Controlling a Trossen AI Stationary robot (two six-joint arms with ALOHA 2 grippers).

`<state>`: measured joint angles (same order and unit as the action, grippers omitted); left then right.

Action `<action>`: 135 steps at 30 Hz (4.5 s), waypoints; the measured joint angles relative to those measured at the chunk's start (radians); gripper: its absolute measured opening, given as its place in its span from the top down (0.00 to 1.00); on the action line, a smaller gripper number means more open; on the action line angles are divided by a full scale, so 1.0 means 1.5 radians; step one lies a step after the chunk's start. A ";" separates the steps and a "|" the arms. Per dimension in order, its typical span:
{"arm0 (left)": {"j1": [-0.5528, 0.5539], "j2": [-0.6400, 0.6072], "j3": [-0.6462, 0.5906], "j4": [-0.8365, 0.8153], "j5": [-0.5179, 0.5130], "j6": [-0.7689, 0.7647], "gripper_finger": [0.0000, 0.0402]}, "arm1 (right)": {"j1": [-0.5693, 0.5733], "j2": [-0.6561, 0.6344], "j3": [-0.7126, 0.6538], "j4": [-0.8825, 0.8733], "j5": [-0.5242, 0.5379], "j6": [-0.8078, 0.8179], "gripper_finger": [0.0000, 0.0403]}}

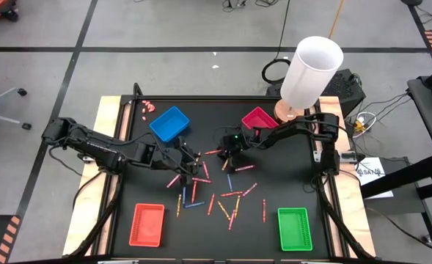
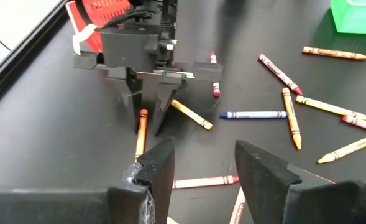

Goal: Sort crayons
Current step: Put the orange crayon into the red bin

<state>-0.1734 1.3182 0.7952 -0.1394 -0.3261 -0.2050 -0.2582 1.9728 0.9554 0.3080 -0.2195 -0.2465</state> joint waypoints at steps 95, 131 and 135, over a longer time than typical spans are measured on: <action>-0.021 0.000 0.000 0.048 -0.048 -0.069 0.58 | 0.235 -0.430 -0.328 0.301 0.268 -0.442 0.99; -0.021 0.000 0.000 0.048 -0.048 -0.069 0.58 | 0.235 -0.430 -0.328 0.300 0.268 -0.069 0.99; -0.021 0.000 0.000 0.048 -0.048 -0.069 0.58 | 0.235 -0.430 -0.328 0.300 0.268 -0.013 0.99</action>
<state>-0.2054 1.3182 0.7952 -0.0681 -0.3988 -0.3092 0.0937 1.3285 0.4637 0.7574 0.1818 -0.2661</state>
